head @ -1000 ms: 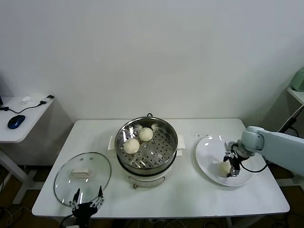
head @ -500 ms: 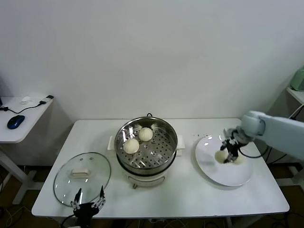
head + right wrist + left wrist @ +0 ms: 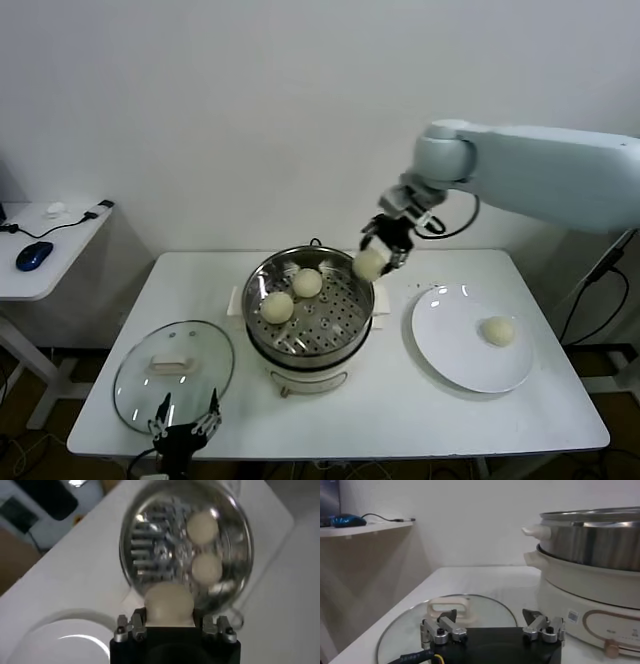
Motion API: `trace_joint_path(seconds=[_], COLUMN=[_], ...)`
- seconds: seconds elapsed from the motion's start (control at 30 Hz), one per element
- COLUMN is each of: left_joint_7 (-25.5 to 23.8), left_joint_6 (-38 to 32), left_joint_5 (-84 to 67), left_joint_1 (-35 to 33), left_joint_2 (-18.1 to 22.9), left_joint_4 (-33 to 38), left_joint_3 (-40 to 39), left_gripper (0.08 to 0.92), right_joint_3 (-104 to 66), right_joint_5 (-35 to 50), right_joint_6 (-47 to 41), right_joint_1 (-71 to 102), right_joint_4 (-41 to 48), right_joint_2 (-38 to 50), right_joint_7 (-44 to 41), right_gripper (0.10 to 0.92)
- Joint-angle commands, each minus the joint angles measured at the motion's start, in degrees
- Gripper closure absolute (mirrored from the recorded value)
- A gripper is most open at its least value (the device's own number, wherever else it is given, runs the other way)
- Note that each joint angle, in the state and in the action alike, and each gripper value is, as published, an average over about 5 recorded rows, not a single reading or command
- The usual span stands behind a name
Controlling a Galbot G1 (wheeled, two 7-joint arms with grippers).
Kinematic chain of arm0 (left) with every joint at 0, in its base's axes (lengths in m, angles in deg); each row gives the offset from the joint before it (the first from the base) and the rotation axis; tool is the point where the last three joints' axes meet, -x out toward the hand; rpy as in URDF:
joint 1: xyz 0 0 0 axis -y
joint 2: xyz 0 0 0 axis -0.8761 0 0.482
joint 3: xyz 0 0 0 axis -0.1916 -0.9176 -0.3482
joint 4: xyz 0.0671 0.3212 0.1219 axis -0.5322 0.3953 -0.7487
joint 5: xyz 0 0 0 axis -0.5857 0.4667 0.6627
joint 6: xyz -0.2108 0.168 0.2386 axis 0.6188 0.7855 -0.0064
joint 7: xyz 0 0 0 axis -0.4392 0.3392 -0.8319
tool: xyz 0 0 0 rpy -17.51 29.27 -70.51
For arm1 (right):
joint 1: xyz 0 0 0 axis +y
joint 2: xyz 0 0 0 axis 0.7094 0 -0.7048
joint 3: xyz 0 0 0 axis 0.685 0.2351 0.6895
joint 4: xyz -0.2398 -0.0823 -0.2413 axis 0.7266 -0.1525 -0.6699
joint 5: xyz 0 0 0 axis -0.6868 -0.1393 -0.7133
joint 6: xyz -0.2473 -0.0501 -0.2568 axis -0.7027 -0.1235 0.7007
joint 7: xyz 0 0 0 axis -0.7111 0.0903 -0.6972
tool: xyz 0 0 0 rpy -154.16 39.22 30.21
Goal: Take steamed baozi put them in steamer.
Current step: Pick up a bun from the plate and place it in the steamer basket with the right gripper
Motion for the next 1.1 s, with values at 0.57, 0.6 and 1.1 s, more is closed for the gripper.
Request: trace_joint_path(seconds=[0.57, 0.6, 1.1], left_joint_7=[0.1, 0.2, 0.5], left_joint_6=[-0.1, -0.1, -0.3], left_joint_5=[-0.3, -0.4, -0.5], left_joint_1=[0.0, 0.0, -0.2], left_joint_2=[0.4, 0.5, 0.8], left_joint_4=[-0.3, -0.3, -0.5], left_joint_3=[0.5, 0.5, 0.6], left_gripper=[0.177, 0.177, 0.177], right_joint_3=[-3.5, -3.6, -3.2], right_joint_5=[-30.2, -29.9, -18.1], right_joint_6=[21.2, 21.3, 22.3], right_joint_1=[21.0, 21.3, 14.5], right_joint_4=[10.3, 10.8, 10.2], right_joint_2=[-17.2, -17.3, -16.9], right_joint_7=[8.7, 8.6, 3.3], right_gripper=[0.414, 0.414, 0.287])
